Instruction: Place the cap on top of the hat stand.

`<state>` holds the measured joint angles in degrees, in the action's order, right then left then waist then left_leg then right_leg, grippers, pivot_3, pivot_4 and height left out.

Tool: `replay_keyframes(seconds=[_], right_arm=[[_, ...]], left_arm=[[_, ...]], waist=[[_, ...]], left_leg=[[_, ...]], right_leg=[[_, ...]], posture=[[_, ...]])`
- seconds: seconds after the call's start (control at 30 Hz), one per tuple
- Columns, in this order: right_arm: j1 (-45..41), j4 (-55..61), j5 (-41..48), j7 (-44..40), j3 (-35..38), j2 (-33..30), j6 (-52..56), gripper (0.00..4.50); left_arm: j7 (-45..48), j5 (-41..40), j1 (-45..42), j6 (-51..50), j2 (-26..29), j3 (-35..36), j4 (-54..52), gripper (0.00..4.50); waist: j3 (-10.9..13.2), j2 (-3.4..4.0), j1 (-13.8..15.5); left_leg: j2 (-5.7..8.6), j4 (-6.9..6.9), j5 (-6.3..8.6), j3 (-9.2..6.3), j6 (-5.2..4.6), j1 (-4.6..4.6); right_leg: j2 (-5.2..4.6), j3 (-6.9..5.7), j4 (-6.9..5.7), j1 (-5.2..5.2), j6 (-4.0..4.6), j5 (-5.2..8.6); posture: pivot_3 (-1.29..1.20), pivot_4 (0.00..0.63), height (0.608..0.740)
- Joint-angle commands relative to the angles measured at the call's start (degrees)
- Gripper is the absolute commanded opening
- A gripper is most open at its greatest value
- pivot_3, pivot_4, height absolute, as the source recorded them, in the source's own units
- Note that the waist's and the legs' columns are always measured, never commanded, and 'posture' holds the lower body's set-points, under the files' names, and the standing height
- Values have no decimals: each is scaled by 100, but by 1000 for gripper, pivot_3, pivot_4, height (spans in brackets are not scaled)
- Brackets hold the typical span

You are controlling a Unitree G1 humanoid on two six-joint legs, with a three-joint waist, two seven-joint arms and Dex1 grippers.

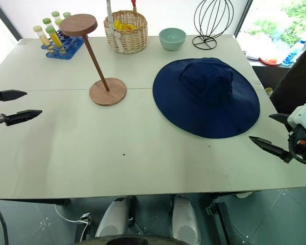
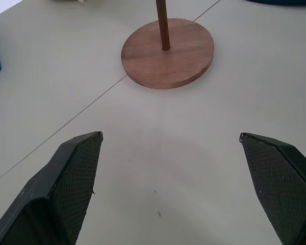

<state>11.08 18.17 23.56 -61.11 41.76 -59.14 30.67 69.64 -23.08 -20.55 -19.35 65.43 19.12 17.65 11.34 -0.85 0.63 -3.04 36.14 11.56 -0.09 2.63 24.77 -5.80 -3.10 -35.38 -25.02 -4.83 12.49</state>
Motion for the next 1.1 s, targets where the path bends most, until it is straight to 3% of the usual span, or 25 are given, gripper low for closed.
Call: replay_keyframes(seconds=[0.03,0.73,0.97,1.1], right_arm=[[2,213,103,81,303,49,49,4455],[-499,209,-21,335,-64,-146,44,4455],[-612,361,-140,378,-219,-209,-95,4455],[-923,661,-227,573,-543,-352,-84,4455]], left_arm=[[96,47,-117,218,25,7,48,4500],[194,-156,-491,-302,26,-35,21,4500],[601,-491,-727,-844,135,-167,-449,4500],[1047,-1150,-1102,-1729,130,-355,-1133,4500]], waist=[[0,0,4],[0,0,6],[0,-1,6],[0,-2,6]], left_leg=[[0,0,0,0,0,-4],[-1,-1,0,-1,0,-29],[-1,1,0,-1,0,-30],[0,7,0,-3,0,-31]], right_leg=[[0,0,0,4,0,0],[0,0,0,29,1,0],[0,0,0,32,0,0],[0,0,-2,35,0,0]], posture=[[0,150,735],[0,150,735],[0,150,735],[0,150,735]])
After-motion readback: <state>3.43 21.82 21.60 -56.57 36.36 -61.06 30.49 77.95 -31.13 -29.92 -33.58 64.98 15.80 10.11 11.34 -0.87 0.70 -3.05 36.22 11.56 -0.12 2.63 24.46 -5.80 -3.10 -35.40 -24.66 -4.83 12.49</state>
